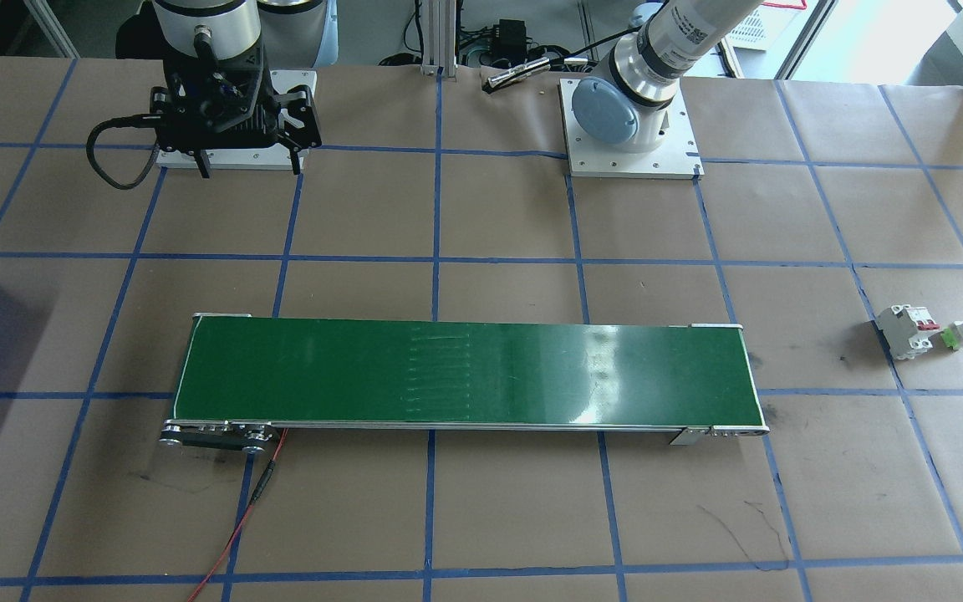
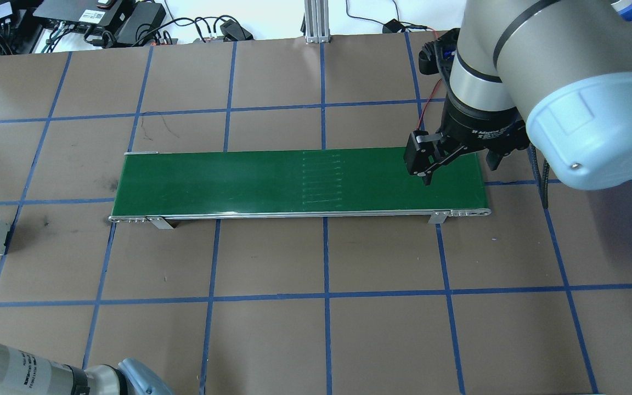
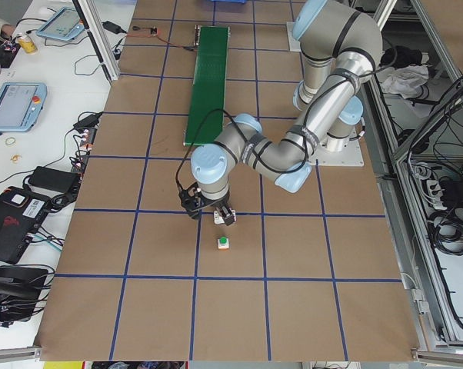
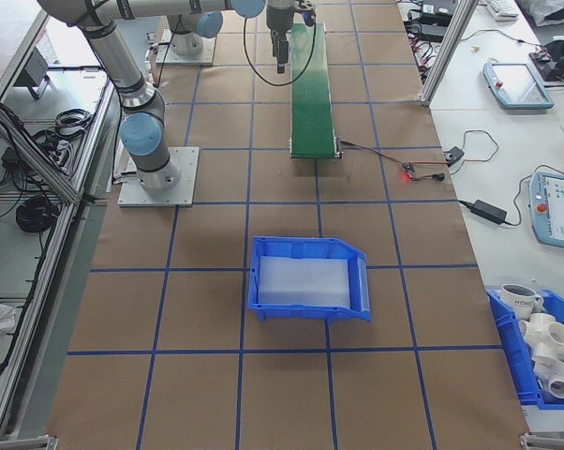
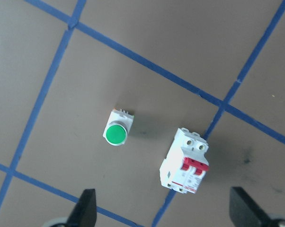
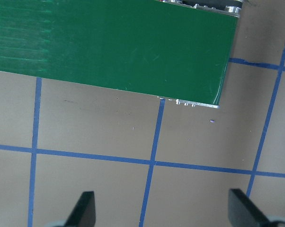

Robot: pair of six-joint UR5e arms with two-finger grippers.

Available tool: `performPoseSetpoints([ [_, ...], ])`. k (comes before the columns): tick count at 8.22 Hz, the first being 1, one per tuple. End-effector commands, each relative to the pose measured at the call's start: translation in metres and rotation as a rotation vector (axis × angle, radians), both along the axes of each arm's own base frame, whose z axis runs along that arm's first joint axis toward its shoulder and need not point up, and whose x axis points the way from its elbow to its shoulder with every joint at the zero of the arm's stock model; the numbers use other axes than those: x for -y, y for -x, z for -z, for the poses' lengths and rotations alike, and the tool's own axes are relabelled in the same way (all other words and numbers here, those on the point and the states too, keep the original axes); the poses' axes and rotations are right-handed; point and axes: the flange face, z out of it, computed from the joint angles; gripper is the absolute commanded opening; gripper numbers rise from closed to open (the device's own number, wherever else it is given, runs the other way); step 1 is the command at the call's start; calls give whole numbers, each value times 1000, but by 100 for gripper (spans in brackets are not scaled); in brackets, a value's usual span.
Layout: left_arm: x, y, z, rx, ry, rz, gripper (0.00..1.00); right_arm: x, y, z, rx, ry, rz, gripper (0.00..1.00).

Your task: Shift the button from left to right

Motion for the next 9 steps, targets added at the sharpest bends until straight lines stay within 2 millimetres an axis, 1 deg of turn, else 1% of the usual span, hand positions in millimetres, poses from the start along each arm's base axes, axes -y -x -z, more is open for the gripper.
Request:
performPoseSetpoints([
  [1, 22, -60, 31, 143, 107, 161, 100, 0, 0, 0, 0, 0, -1, 100],
  [2, 22, -62, 30, 169, 110, 162, 100, 0, 0, 0, 0, 0, 1, 100],
  [3, 15, -50, 42, 115, 79, 175, 100, 0, 0, 0, 0, 0, -1, 100],
  [4, 6, -37, 76, 63, 52, 259, 100, 0, 0, 0, 0, 0, 1, 100],
  [5, -1, -27, 96, 39, 44, 305, 100, 0, 0, 0, 0, 0, -1, 100],
  [7, -2, -25, 100, 29, 37, 308, 100, 0, 0, 0, 0, 0, -1, 100],
  [8, -2, -25, 113, 9, 30, 310, 100, 0, 0, 0, 0, 0, -1, 100],
  [9, -3, -24, 116, 4, 27, 337, 100, 0, 0, 0, 0, 0, -1, 100],
])
